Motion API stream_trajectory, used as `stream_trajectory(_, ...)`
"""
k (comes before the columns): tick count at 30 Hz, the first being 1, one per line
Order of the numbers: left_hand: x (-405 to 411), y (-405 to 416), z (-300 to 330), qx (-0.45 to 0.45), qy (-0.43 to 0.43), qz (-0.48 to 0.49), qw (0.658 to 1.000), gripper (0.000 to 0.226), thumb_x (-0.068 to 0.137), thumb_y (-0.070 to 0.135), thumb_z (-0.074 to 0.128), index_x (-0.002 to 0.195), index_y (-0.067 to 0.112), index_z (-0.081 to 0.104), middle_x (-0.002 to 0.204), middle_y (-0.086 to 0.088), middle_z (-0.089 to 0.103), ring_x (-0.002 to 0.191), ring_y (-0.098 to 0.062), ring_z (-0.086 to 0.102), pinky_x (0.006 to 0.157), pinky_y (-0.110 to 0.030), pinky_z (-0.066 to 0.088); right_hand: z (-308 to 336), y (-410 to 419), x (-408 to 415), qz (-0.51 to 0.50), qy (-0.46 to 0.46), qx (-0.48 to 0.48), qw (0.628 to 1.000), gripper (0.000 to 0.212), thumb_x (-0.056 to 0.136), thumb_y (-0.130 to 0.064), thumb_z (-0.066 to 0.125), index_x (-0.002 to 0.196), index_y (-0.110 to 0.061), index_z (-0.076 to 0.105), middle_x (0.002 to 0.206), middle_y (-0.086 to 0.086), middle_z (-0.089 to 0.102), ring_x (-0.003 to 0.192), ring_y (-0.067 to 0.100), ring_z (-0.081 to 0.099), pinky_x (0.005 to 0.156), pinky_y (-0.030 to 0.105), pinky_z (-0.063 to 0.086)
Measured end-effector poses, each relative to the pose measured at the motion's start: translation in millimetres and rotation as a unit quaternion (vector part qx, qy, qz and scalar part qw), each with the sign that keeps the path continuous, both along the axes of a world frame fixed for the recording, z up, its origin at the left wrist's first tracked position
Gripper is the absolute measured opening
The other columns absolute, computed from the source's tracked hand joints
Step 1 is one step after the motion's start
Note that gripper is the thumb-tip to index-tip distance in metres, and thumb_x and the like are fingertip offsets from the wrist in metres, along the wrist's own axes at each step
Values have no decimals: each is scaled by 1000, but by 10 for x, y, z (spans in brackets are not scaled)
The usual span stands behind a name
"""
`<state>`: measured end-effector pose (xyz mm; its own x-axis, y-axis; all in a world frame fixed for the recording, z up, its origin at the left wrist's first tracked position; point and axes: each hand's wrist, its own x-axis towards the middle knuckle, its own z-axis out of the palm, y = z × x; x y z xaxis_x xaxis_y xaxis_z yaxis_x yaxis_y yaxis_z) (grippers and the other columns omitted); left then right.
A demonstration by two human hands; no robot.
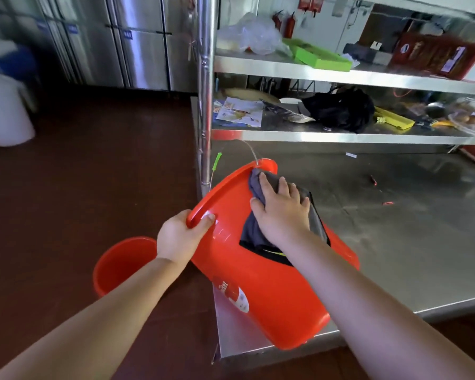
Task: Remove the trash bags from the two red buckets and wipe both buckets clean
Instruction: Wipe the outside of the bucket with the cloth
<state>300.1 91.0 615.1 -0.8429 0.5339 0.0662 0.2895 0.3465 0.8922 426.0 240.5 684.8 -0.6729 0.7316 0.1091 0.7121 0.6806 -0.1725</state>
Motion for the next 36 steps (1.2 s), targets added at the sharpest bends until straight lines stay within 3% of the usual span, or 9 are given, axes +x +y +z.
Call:
stream_trajectory(5, -178, -250, -30, 1, -69, -64, 996, 35, 78, 64, 58, 88, 31, 62, 86, 6, 72, 79, -10, 69, 78, -41, 58, -91, -256, -17, 48, -13, 72, 996, 67, 91, -58, 25, 148, -35, -2, 157, 16, 6, 143, 37, 4, 111, 62, 10)
stream_trajectory(9, -182, -216, 238, -44, 31, -39, 998, 50, 74, 73, 36, 83, 30, 59, 76, 6, 68, 75, -9, 63, 67, -30, 50, -127, -559, -27, 46, -26, 116, 992, 73, 88, -61, 31, 149, -32, 4, 155, 21, 13, 141, 42, 10, 107, 65, 13)
stream_trajectory(13, -195, 175, 726, -44, 92, -46, 994, 41, 93, 56, 33, 76, 24, 52, 83, 3, 63, 83, -19, 58, 70, -31, 41, -258, -897, 25, 103, -14, 150, 983, 78, 78, -58, 50, 146, -25, 30, 150, 25, 28, 138, 48, 21, 104, 69, 18)
stream_trajectory(18, -120, 413, 815, -90, 122, -37, 988, 41, 100, 39, 31, 75, 11, 49, 89, -19, 64, 90, -37, 58, 75, -38, 41, -281, -827, 182, 126, -32, 143, 981, 71, 81, -55, 39, 146, -28, 29, 151, 21, 28, 140, 43, 22, 107, 66, 18)
stream_trajectory(26, -32, 531, 692, -81, 215, -1, 973, 34, 101, 30, 31, 83, 12, 53, 80, -17, 65, 80, -37, 61, 62, -31, 33, -123, -341, 131, 144, -24, 128, 981, 61, 87, -49, 36, 145, -29, 33, 151, 15, 33, 138, 38, 29, 106, 62, 27)
stream_trajectory(29, -25, 494, 687, -65, 213, 7, 975, 31, 100, 31, 34, 75, 17, 45, 69, -12, 61, 74, -37, 59, 58, -33, 32, 11, 16, -13, 145, -23, 65, 987, 61, 91, -52, 24, 148, -32, 22, 155, 8, 24, 142, 32, 22, 109, 56, 26)
stream_trajectory(32, -10, 384, 644, -56, 187, 11, 981, 38, 99, 35, 33, 72, 13, 47, 56, 1, 49, 61, -30, 56, 54, -37, 37, 44, 547, -219, 154, 8, -97, 983, 58, 93, -50, 30, 148, -38, 16, 157, -5, 18, 143, 21, 18, 112, 46, 22)
stream_trajectory(34, 3, 316, 596, -58, 186, 21, 981, 37, 97, 38, 35, 73, 14, 49, 52, 4, 44, 53, -20, 50, 51, -34, 35, 57, 831, -341, 154, 59, -249, 954, 46, 94, -44, 37, 140, -40, 36, 148, -7, 35, 133, 16, 36, 108, 39, 28)
stream_trajectory(36, 25, 260, 568, -74, 203, 32, 976, 35, 95, 42, 38, 76, 15, 50, 52, 5, 45, 52, -15, 47, 51, -33, 34, 35, 1000, -407, 111, 124, -407, 898, 21, 95, -37, 44, 108, -42, 59, 120, -6, 58, 102, 4, 56, 91, 29, 37)
